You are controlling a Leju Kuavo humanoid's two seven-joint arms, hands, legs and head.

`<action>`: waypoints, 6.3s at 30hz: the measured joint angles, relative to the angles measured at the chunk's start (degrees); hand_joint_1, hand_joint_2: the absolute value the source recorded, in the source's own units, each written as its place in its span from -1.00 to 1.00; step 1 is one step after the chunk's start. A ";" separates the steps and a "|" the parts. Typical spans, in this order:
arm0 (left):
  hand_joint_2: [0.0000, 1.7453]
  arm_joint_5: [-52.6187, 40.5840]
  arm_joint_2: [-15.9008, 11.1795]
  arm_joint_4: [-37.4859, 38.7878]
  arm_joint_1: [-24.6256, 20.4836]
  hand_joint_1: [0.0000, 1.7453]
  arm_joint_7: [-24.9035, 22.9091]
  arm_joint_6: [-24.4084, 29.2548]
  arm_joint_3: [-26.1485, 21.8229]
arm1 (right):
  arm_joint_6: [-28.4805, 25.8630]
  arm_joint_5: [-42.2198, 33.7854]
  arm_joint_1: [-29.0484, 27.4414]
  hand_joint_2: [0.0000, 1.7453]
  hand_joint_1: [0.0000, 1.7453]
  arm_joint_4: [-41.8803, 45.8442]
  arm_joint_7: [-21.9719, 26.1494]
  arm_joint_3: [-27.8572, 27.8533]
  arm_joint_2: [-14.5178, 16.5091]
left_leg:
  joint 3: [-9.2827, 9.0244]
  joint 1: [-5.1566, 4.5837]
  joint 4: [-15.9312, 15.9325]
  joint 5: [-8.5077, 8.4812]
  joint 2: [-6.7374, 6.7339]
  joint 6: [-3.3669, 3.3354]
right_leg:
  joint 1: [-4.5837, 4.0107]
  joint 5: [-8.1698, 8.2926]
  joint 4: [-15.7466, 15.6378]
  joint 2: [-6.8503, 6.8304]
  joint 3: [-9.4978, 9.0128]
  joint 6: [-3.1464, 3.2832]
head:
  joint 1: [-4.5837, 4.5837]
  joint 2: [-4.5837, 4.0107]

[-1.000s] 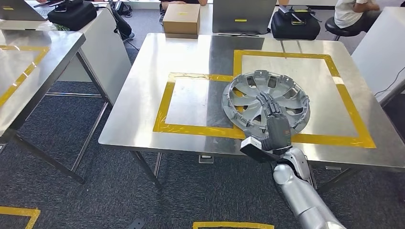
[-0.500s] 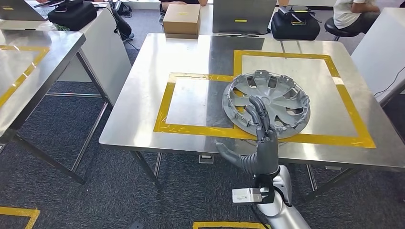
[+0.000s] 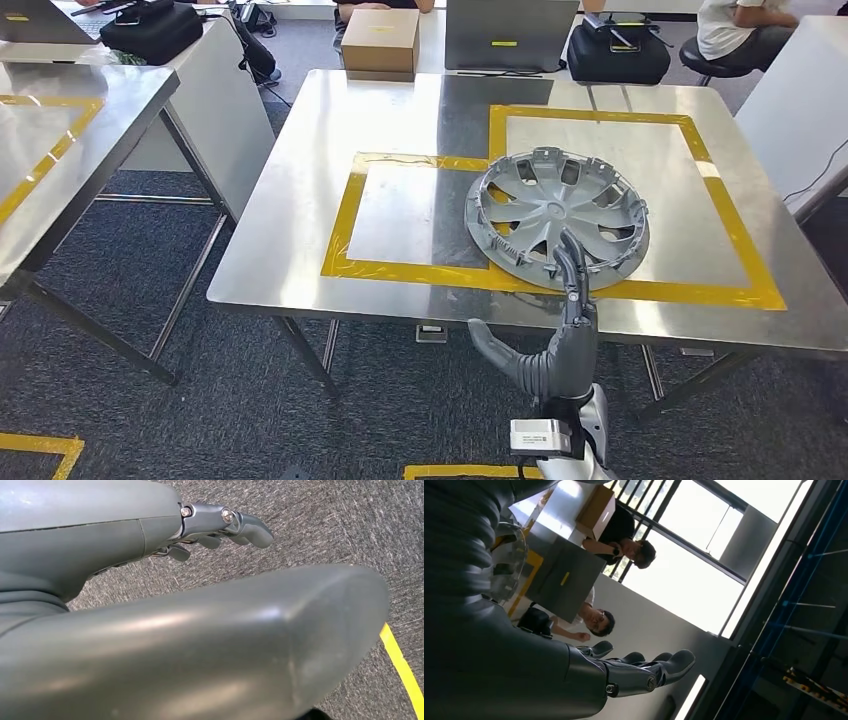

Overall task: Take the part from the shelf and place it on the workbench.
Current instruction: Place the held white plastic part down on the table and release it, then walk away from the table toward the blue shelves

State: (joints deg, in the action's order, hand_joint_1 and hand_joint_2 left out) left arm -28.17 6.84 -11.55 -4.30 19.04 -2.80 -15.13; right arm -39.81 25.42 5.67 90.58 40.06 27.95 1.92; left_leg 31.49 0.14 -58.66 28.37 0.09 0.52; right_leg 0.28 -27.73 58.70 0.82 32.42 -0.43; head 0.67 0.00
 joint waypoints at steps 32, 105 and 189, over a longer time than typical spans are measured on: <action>-1.00 -0.07 0.09 0.16 0.15 -1.00 1.29 0.46 0.00 | -0.36 5.18 -13.66 1.00 -1.00 13.57 0.22 -5.04 2.72 | -0.01 0.00 0.01 0.04 0.00 0.01 | 0.00 -0.04 -0.01 0.01 -0.01 -0.02 | 0.01 0.00; -1.00 -1.62 0.68 0.09 -0.56 -1.00 0.31 -0.24 0.07 | -0.39 5.50 -15.01 1.00 -1.00 14.19 0.24 -7.40 3.11 | 6.05 0.54 -1.70 -3.72 -0.62 1.11 | 0.14 -1.87 -1.59 -0.80 -3.61 1.12 | -0.67 0.00; -1.00 -1.75 1.18 0.31 0.21 -1.00 1.02 0.00 0.02 | -0.26 4.26 -14.48 -1.00 -1.00 13.03 0.22 -7.10 3.39 | -2.93 -0.26 0.98 1.36 -0.16 -1.45 | 0.17 6.07 -2.06 -1.04 3.45 1.18 | -0.70 0.00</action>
State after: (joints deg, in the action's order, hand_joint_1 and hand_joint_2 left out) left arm -29.93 8.01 -11.23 -4.09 20.06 -2.80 -15.10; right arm -40.07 29.68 -8.81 103.60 40.28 20.85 5.31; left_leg 28.56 -0.12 -57.67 29.73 -0.07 -0.93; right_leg 0.45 -21.66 56.64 -0.22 35.88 0.76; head -0.03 0.00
